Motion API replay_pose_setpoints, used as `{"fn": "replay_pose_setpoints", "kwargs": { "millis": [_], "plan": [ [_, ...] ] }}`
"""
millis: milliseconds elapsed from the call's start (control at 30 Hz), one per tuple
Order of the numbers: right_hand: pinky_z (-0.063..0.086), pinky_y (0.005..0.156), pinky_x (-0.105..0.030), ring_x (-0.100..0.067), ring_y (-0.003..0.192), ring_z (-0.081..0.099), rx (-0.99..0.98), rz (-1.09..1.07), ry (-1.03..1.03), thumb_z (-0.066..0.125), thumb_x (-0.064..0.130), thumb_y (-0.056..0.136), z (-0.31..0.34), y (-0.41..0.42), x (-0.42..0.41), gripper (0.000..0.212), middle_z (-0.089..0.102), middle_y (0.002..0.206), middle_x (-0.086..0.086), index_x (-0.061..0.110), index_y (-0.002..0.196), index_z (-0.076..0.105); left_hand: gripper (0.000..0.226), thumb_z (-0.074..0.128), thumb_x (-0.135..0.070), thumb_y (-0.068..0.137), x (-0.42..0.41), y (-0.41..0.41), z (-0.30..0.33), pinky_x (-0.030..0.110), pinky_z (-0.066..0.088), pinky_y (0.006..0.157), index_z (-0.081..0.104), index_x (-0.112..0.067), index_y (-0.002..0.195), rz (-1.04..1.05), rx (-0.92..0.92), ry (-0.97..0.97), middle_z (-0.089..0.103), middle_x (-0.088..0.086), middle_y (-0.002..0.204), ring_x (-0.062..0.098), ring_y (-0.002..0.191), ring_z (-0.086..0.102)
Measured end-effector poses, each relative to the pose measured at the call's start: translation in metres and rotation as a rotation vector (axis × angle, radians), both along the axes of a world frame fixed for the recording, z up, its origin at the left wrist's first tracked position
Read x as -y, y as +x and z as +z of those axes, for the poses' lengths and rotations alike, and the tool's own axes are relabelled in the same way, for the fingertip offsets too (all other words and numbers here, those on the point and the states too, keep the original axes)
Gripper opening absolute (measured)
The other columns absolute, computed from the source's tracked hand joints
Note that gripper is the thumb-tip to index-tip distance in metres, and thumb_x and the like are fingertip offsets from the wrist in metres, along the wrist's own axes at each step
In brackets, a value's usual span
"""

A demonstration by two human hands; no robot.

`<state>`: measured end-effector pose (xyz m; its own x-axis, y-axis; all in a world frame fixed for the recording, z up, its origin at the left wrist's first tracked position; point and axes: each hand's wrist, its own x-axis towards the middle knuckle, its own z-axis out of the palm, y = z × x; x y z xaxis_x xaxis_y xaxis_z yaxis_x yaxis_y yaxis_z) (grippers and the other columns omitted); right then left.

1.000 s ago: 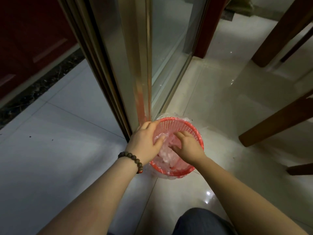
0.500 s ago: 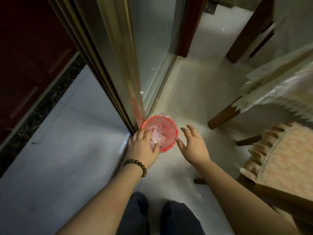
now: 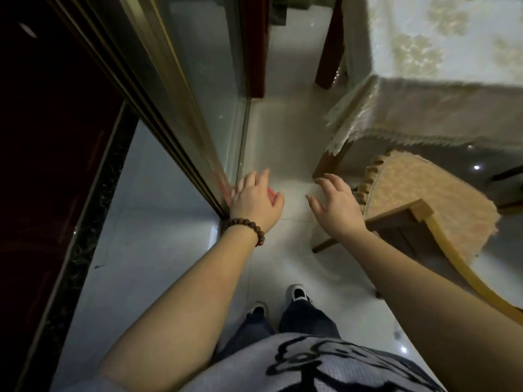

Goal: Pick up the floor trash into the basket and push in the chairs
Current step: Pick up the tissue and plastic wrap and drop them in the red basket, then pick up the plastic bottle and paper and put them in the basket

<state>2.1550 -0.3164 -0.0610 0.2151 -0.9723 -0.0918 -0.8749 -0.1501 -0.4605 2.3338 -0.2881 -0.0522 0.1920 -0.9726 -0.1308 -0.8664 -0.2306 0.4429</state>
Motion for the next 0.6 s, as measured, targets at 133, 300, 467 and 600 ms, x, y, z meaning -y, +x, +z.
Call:
{"fn": "replay_pose_setpoints", "kwargs": {
  "millis": [133,300,467,600],
  "plan": [
    [0.032,0.107,-0.040,-0.028,0.131,0.037,0.043,-0.144,-0.037,0.052,0.038,0.092,0.005,-0.014,-0.030,0.045,0.045,0.139,-0.012,0.012,0.128,0.051,0.059,0.049,-0.042,0.089,-0.003,-0.014,0.013,0.043,0.027,0.108,0.037,-0.019,0.142,-0.134,0.010,-0.052,0.041,0.004,0.145,0.025,0.134,0.032],
    [0.036,0.103,-0.041,-0.028,0.126,0.041,0.074,-0.392,-0.002,0.050,0.038,0.093,0.001,-0.041,-0.081,0.044,0.045,0.137,-0.010,0.013,0.128,0.050,0.057,0.051,-0.043,0.088,-0.018,-0.044,0.010,0.041,0.029,0.107,0.041,-0.019,0.139,-0.331,0.019,-0.048,0.045,0.003,0.141,0.023,0.132,0.035],
    [0.039,0.099,-0.040,-0.027,0.120,0.046,0.110,-0.668,0.031,0.051,0.037,0.092,-0.009,-0.084,-0.145,0.042,0.049,0.131,-0.008,0.015,0.128,0.051,0.054,0.046,-0.044,0.091,-0.047,-0.095,-0.005,0.042,0.029,0.109,0.040,-0.018,0.138,-0.604,0.011,0.061,0.045,0.004,0.140,0.024,0.131,0.035],
    [0.039,0.099,-0.037,-0.023,0.116,0.048,0.137,-0.895,0.051,0.052,0.037,0.091,-0.012,-0.126,-0.205,0.040,0.051,0.129,-0.005,0.016,0.126,0.052,0.056,0.045,-0.045,0.092,-0.077,-0.151,-0.013,0.042,0.030,0.108,0.037,-0.018,0.140,-0.834,0.031,0.115,0.042,0.004,0.143,0.024,0.132,0.035]
  ]
}}
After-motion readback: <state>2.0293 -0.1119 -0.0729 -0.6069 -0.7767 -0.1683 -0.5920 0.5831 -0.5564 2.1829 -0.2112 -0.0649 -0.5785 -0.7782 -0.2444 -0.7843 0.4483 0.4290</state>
